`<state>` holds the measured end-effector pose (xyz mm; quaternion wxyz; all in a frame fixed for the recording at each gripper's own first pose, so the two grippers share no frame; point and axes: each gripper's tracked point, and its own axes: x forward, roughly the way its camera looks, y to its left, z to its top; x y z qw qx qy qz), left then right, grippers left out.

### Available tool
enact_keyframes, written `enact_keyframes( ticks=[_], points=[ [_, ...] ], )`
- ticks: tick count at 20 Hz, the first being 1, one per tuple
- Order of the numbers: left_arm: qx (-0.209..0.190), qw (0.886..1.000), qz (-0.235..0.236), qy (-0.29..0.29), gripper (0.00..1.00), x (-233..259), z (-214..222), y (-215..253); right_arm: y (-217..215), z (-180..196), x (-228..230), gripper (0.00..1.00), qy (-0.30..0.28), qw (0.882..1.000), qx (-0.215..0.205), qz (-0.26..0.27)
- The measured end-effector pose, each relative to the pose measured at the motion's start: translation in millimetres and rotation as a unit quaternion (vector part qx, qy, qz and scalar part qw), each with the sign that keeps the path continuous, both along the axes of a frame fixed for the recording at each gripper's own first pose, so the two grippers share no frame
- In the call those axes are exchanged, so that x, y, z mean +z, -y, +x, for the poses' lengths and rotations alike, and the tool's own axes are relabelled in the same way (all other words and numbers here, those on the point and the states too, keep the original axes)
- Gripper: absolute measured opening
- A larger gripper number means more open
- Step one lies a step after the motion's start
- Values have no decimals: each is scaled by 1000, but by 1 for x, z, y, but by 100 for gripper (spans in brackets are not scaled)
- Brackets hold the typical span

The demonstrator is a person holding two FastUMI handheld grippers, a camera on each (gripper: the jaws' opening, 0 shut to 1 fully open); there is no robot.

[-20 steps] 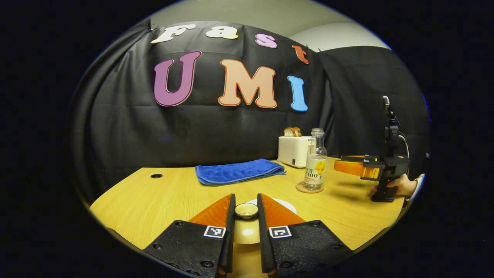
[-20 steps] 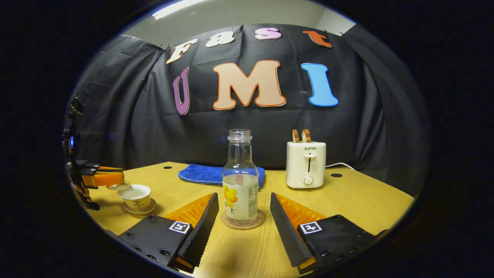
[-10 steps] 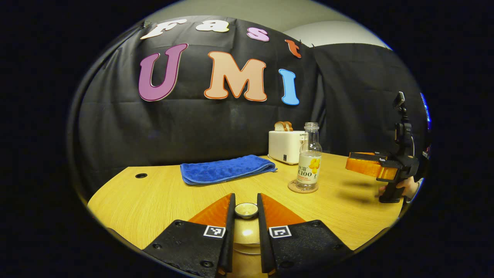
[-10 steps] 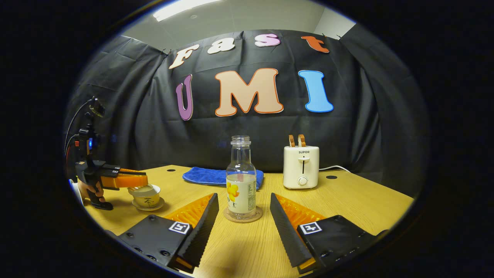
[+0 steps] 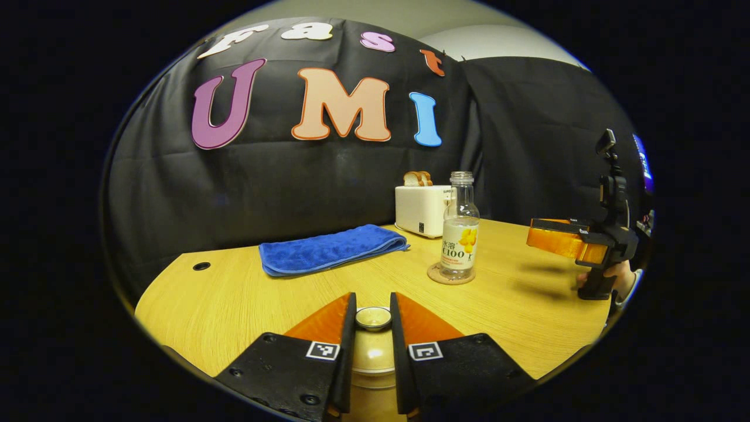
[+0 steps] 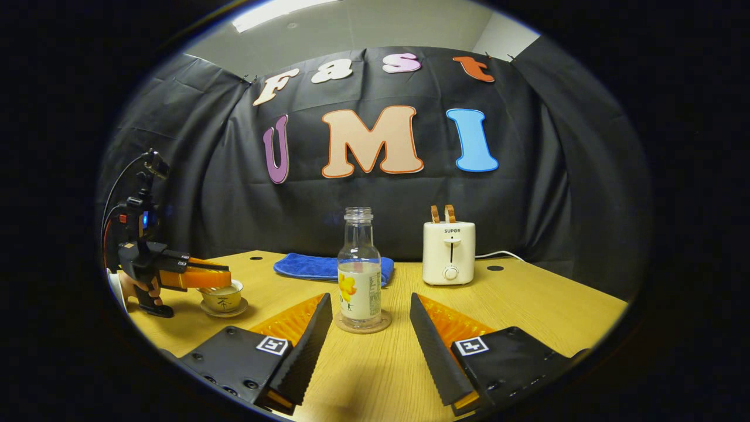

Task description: Open the teacup lid with one hand, grasp the water bottle and pour water into the teacup with the other hand; after pouring, place the water bottle on the coaster and then close the teacup lid.

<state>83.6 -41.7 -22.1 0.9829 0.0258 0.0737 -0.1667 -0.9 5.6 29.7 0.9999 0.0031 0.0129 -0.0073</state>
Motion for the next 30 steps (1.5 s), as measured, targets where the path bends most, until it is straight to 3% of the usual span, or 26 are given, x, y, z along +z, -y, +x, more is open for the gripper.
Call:
enact_keyframes(
  ticks=[1,2,5,6,8,10,14,15,16,18,21,27,30],
  points=[
    [2,1000,0,-1,29,1,1,0,1,0,0,90,1,1000,-2,0],
    [8,1000,-1,2,35,1,2,-2,2,-1,0,84,1,1000,-4,0],
    [24,1000,-5,4,70,2,1,-8,4,-1,0,84,1,1000,-8,-1],
    [28,1000,-6,6,89,2,-2,-9,4,-1,0,86,1,1000,-9,-1],
    [37,999,-11,13,99,5,-4,-11,6,-2,0,90,2,1000,-12,-1],
    [55,998,-16,21,97,9,-5,-17,7,-2,0,83,2,1000,-16,-1],
    [88,995,-26,40,98,14,-20,-26,14,-2,1,90,3,999,-32,-2],
    [95,994,-27,44,97,15,-24,-28,14,-3,0,84,2,999,-34,-3],
    [105,993,-28,47,97,16,-29,-32,16,-3,1,84,3,999,-38,-3],
    [135,989,-26,50,98,16,-37,-44,18,-4,1,90,3,999,-46,-3],
    [182,981,-22,68,98,22,-54,-60,22,-5,0,84,4,998,-55,-4],
    [264,962,-14,71,97,22,-65,-90,31,-10,1,90,5,997,-79,-5],
    [297,952,-12,72,97,22,-70,-101,33,-12,1,84,5,996,-86,-6]
  ],
)
